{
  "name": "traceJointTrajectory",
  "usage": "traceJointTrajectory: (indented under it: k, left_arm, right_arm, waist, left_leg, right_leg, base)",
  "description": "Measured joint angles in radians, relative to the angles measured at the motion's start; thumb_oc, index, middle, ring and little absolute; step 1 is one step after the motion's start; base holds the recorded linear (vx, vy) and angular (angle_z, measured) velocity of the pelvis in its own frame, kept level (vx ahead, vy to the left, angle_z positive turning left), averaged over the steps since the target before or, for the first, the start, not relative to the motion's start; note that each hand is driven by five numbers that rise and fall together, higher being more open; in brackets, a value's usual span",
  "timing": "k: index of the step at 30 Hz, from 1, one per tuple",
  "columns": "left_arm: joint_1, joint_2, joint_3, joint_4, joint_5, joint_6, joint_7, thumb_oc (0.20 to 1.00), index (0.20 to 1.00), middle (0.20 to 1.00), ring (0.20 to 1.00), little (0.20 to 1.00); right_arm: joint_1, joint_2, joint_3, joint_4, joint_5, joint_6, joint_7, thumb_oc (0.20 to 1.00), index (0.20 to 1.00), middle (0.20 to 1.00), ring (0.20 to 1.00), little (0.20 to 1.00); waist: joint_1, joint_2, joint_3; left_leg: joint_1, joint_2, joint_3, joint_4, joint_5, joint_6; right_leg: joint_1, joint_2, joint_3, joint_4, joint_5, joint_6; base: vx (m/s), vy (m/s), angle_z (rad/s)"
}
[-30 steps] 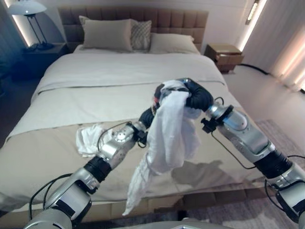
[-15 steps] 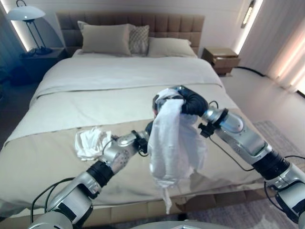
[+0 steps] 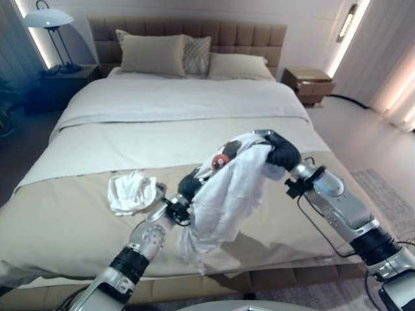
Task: Pick up clothes into the bucket
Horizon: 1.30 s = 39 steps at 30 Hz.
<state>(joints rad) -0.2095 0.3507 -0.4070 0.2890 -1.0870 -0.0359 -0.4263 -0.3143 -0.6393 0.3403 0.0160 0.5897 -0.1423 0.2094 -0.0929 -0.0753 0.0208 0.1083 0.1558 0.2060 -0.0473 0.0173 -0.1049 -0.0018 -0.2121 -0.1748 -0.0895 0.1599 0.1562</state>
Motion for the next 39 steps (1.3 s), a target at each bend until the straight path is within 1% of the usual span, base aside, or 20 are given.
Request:
traceJointTrajectory:
  k: [2,4,7,8,11,16,19,20,25,27,28,29,32,33,34,35,36,37,38,39]
  left_arm:
    - [0.013,0.003,0.006,-0.001,-0.009,-0.003,0.011,0.200,0.200,0.200,0.200,0.200]
    - [0.057,0.002,0.039,-0.027,-0.009,-0.009,0.028,0.200,0.200,0.200,0.200,0.200]
    - [0.068,0.003,0.042,-0.028,-0.010,-0.019,0.039,0.200,0.200,0.200,0.200,0.200]
    - [0.071,-0.001,0.045,-0.029,-0.010,-0.020,0.045,0.200,0.200,0.200,0.200,0.200]
    - [0.094,-0.027,0.082,-0.029,-0.008,-0.029,0.060,0.200,0.200,0.200,0.200,0.200]
    - [0.129,-0.022,0.140,-0.034,0.012,-0.071,0.106,0.200,0.200,0.200,0.200,0.200]
    - [0.156,-0.028,0.174,-0.052,0.024,-0.096,0.121,0.200,0.200,0.200,0.200,0.200]
    - [0.174,-0.028,0.192,-0.074,0.057,-0.104,0.130,0.200,0.200,0.200,0.200,0.200]
    - [0.180,-0.035,0.206,-0.123,0.092,-0.120,0.140,0.200,0.200,0.200,0.200,0.200]
    - [0.211,-0.070,0.243,-0.159,0.091,-0.134,0.140,0.200,0.200,0.200,0.200,0.200]
    - [0.216,-0.076,0.250,-0.162,0.091,-0.136,0.141,0.200,0.200,0.200,0.200,0.200]
    - [0.231,-0.093,0.277,-0.180,0.091,-0.138,0.142,0.200,0.200,0.200,0.200,0.200]
    - [0.242,-0.095,0.314,-0.200,0.094,-0.157,0.151,0.200,0.200,0.200,0.200,0.200]
    - [0.258,-0.090,0.340,-0.212,0.103,-0.172,0.166,0.200,0.200,0.200,0.200,0.200]
    - [0.266,-0.093,0.361,-0.215,0.135,-0.189,0.177,0.200,0.200,0.200,0.200,0.200]
    - [0.271,-0.096,0.378,-0.217,0.144,-0.200,0.187,0.200,0.200,0.200,0.200,0.200]
    - [0.291,-0.099,0.406,-0.212,0.175,-0.222,0.204,0.200,0.200,0.200,0.200,0.200]
    - [0.312,-0.106,0.437,-0.210,0.213,-0.236,0.236,0.200,0.200,0.200,0.200,0.200]
    - [0.328,-0.117,0.470,-0.207,0.235,-0.241,0.274,0.200,0.200,0.200,0.200,0.200]
    - [0.332,-0.118,0.480,-0.201,0.251,-0.244,0.293,0.200,0.200,0.200,0.200,0.200]
  right_arm:
    - [0.007,0.000,-0.016,0.005,-0.002,0.000,-0.005,1.000,1.000,1.000,1.000,1.000]
    - [0.012,0.018,-0.055,0.029,-0.009,-0.002,-0.016,1.000,1.000,1.000,1.000,1.000]
    - [0.022,0.023,-0.083,0.052,-0.011,-0.002,-0.040,1.000,1.000,1.000,1.000,1.000]
    - [0.032,0.036,-0.097,0.060,-0.011,-0.003,-0.044,1.000,1.000,1.000,1.000,1.000]
    - [0.069,0.070,-0.130,0.081,-0.011,-0.004,-0.049,1.000,1.000,1.000,1.000,1.000]
    - [0.109,0.091,-0.141,0.118,-0.011,-0.004,-0.058,1.000,1.000,1.000,1.000,1.000]
    - [0.127,0.132,-0.161,0.159,-0.012,-0.005,-0.066,1.000,1.000,1.000,1.000,1.000]
    - [0.136,0.147,-0.169,0.179,-0.030,-0.005,-0.068,1.000,1.000,1.000,1.000,1.000]
    - [0.155,0.185,-0.178,0.280,-0.079,-0.008,-0.097,1.000,1.000,1.000,1.000,1.000]
    - [0.157,0.236,-0.181,0.349,-0.114,-0.009,-0.123,1.000,1.000,1.000,1.000,1.000]
    - [0.158,0.245,-0.180,0.368,-0.131,-0.010,-0.128,1.000,1.000,1.000,1.000,1.000]
    - [0.159,0.263,-0.179,0.427,-0.170,-0.010,-0.145,1.000,1.000,1.000,1.000,1.000]
    - [0.173,0.267,-0.177,0.485,-0.228,-0.009,-0.177,1.000,1.000,1.000,1.000,1.000]
    - [0.187,0.266,-0.180,0.486,-0.252,-0.010,-0.191,1.000,1.000,1.000,1.000,1.000]
    - [0.203,0.267,-0.190,0.482,-0.265,-0.013,-0.198,1.000,1.000,1.000,1.000,1.000]
    - [0.215,0.266,-0.196,0.481,-0.267,-0.013,-0.201,1.000,1.000,1.000,1.000,1.000]
    - [0.226,0.270,-0.204,0.479,-0.267,-0.018,-0.205,1.000,1.000,1.000,1.000,1.000]
    - [0.236,0.274,-0.212,0.477,-0.264,-0.033,-0.212,1.000,1.000,1.000,1.000,1.000]
    - [0.238,0.274,-0.219,0.477,-0.263,-0.035,-0.217,1.000,1.000,1.000,1.000,1.000]
    - [0.238,0.273,-0.223,0.475,-0.263,-0.037,-0.219,1.000,1.000,1.000,1.000,1.000]
  waist:
    - [0.003,0.002,0.002]
    - [0.003,0.001,0.010]
    - [0.013,0.006,0.027]
    - [0.023,0.008,0.033]
    - [0.028,0.009,0.043]
    - [0.028,0.015,0.052]
    - [0.034,0.017,0.055]
    - [0.031,0.019,0.056]
    - [0.057,0.024,0.064]
    - [0.061,0.030,0.073]
    - [0.062,0.033,0.077]
    - [0.055,0.033,0.077]
    - [0.086,0.041,0.096]
    - [0.091,0.048,0.102]
    - [0.082,0.050,0.107]
    - [0.084,0.052,0.116]
    - [0.112,0.069,0.128]
    - [0.110,0.079,0.135]
    - [0.117,0.088,0.146]
    - [0.122,0.095,0.157]
  left_leg:
    - [0.000,0.000,0.000,-0.001,0.000,0.000]
    - [0.000,0.000,-0.001,-0.001,0.000,0.000]
    - [0.000,0.001,-0.003,-0.002,0.001,0.001]
    - [0.000,0.000,-0.003,-0.002,0.001,0.002]
    - [0.000,0.001,-0.008,-0.003,0.001,0.002]
    - [0.001,0.002,-0.023,-0.006,0.001,0.002]
    - [0.001,0.003,-0.027,-0.008,0.001,0.002]
    - [0.000,0.002,-0.029,-0.009,0.001,0.002]
    - [-0.001,0.005,-0.051,-0.008,0.001,0.002]
    - [-0.004,0.005,-0.061,-0.007,0.001,0.002]
    - [-0.011,0.007,-0.068,-0.005,0.001,0.002]
    - [-0.014,0.010,-0.085,0.002,0.001,0.002]
    - [-0.042,0.007,-0.128,0.024,0.008,-0.001]
    - [-0.057,0.007,-0.160,0.033,0.009,-0.001]
    - [-0.069,0.008,-0.198,0.046,0.010,-0.003]
    - [-0.078,0.007,-0.218,0.051,0.012,-0.006]
    - [-0.116,0.011,-0.256,0.066,0.023,-0.023]
    - [-0.155,0.013,-0.303,0.073,0.039,-0.046]
    - [-0.180,0.019,-0.333,0.067,0.052,-0.049]
    - [-0.194,0.026,-0.347,0.067,0.056,-0.052]
  right_leg:
    - [0.000,0.000,0.000,0.000,0.000,0.000]
    - [0.000,0.000,0.000,-0.001,-0.001,0.001]
    - [0.001,0.000,-0.002,0.000,-0.001,0.001]
    - [0.001,0.000,-0.003,0.000,-0.001,0.001]
    - [0.005,0.001,-0.007,0.000,-0.002,0.001]
    - [0.017,0.000,-0.025,-0.001,-0.009,0.004]
    - [0.019,0.001,-0.029,-0.001,-0.013,0.005]
    - [0.019,0.001,-0.031,-0.001,-0.013,0.005]
    - [0.036,0.000,-0.053,0.000,-0.024,0.009]
    - [0.044,0.001,-0.060,0.000,-0.025,0.009]
    - [0.048,0.000,-0.066,0.000,-0.027,0.009]
    - [0.054,-0.001,-0.085,0.000,-0.033,0.008]
    - [0.077,0.000,-0.127,0.001,-0.038,0.006]
    - [0.093,0.000,-0.163,0.003,-0.049,0.009]
    - [0.102,0.001,-0.194,0.004,-0.058,0.011]
    - [0.113,0.003,-0.219,0.004,-0.063,0.009]
    - [0.109,0.011,-0.251,0.021,-0.079,0.012]
    - [0.107,0.020,-0.294,0.022,-0.086,0.011]
    - [0.098,0.030,-0.325,0.021,-0.090,0.005]
    - [0.092,0.031,-0.336,0.025,-0.091,0.003]
  base:
    - [0.00,0.000,0.00]
    - [0.00,0.000,0.00]
    - [0.00,0.000,0.00]
    - [0.00,0.000,0.00]
    - [0.00,-0.002,0.05]
    - [0.00,-0.006,0.09]
    - [0.01,-0.008,0.05]
    - [0.00,-0.011,0.06]
    - [0.00,-0.012,0.14]
    - [-0.01,-0.026,0.12]
    - [-0.02,-0.035,0.27]
    - [-0.02,-0.019,0.30]
    - [-0.08,-0.040,0.49]
    - [-0.15,-0.077,0.74]
    - [-0.19,-0.088,0.89]
    - [-0.24,-0.118,0.84]
    - [-0.23,-0.097,1.03]
    - [-0.19,-0.074,1.09]
    - [-0.08,-0.011,0.92]
    - [-0.08,0.012,0.63]
